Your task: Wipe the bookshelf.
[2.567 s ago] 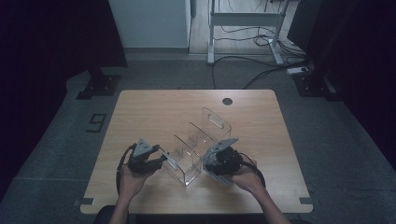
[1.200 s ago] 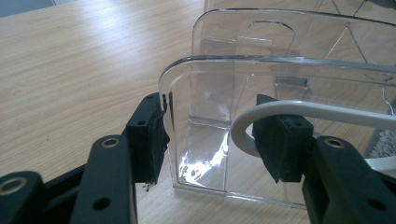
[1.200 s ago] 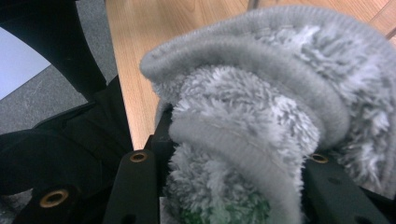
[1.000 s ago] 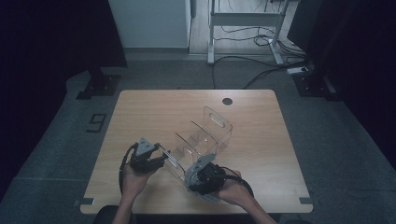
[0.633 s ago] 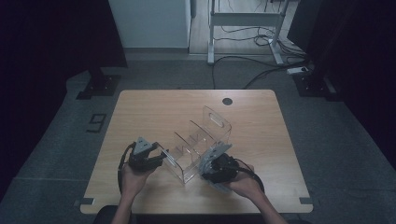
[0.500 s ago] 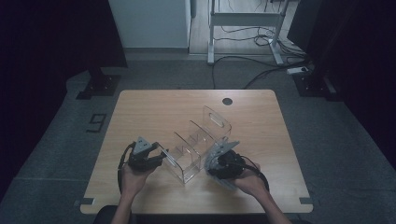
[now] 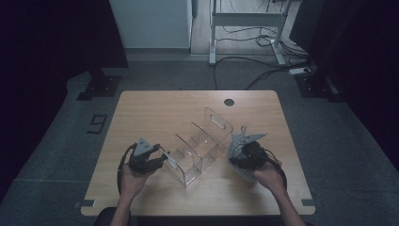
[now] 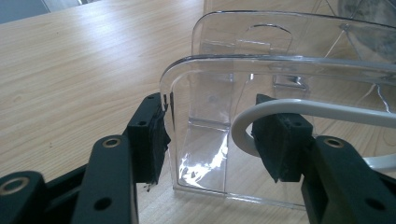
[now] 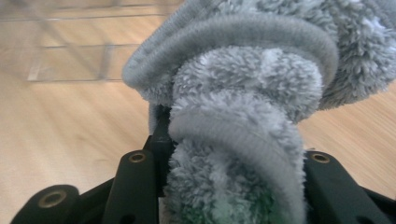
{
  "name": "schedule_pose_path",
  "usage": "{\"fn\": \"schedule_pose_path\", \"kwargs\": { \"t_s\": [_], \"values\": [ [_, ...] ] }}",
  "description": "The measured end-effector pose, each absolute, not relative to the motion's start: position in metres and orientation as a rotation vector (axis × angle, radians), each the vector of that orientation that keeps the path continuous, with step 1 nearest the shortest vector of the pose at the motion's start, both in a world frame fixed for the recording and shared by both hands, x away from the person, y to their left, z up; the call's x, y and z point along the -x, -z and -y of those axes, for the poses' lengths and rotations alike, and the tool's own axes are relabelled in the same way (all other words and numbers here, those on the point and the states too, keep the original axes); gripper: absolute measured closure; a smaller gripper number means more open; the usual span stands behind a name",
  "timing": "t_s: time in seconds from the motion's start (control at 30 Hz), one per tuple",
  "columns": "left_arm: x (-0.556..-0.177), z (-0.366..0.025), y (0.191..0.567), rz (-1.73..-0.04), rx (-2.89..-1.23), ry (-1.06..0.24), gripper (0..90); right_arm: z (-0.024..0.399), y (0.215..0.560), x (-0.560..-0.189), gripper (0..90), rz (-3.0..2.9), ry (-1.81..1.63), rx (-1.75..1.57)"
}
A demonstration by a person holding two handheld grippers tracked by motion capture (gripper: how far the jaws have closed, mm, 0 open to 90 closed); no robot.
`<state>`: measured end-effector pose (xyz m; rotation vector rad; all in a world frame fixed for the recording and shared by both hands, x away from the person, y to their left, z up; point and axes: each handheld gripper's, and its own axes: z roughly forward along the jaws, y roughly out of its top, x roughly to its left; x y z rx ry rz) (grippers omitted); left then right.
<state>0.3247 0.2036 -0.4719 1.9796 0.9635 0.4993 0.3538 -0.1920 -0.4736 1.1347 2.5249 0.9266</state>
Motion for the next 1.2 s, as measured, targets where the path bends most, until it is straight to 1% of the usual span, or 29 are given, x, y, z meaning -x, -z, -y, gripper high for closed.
{"fn": "schedule_pose_path", "kwargs": {
  "t_s": [0.03, 0.23, 0.5, 0.73, 0.87, 1.0, 1.2],
  "values": [
    [-0.324, -0.204, 0.472, -0.961, -1.981, -0.497, 46.6, 0.201, 0.474, -0.357, 55.9, -2.502, -0.927, -1.169],
    [-0.322, -0.202, 0.472, -0.935, -1.987, -0.478, 46.7, 0.218, 0.480, -0.364, 55.3, -2.462, -0.916, -1.227],
    [-0.320, -0.196, 0.471, -0.868, -2.018, -0.432, 46.6, 0.219, 0.485, -0.369, 54.9, -2.479, -0.954, -1.192],
    [-0.320, -0.195, 0.471, -0.848, -2.028, -0.414, 46.5, 0.216, 0.493, -0.374, 53.5, -2.520, -1.004, -1.102],
    [-0.320, -0.195, 0.471, -0.845, -2.029, -0.412, 46.5, 0.213, 0.497, -0.377, 55.3, -2.533, -1.022, -1.072],
    [-0.320, -0.194, 0.471, -0.844, -2.031, -0.411, 46.5, 0.206, 0.500, -0.379, 59.3, -2.525, -0.991, -1.067],
    [-0.320, -0.194, 0.471, -0.848, -2.027, -0.412, 46.5, 0.205, 0.503, -0.382, 60.5, -2.532, -0.994, -1.093]
  ]
}}
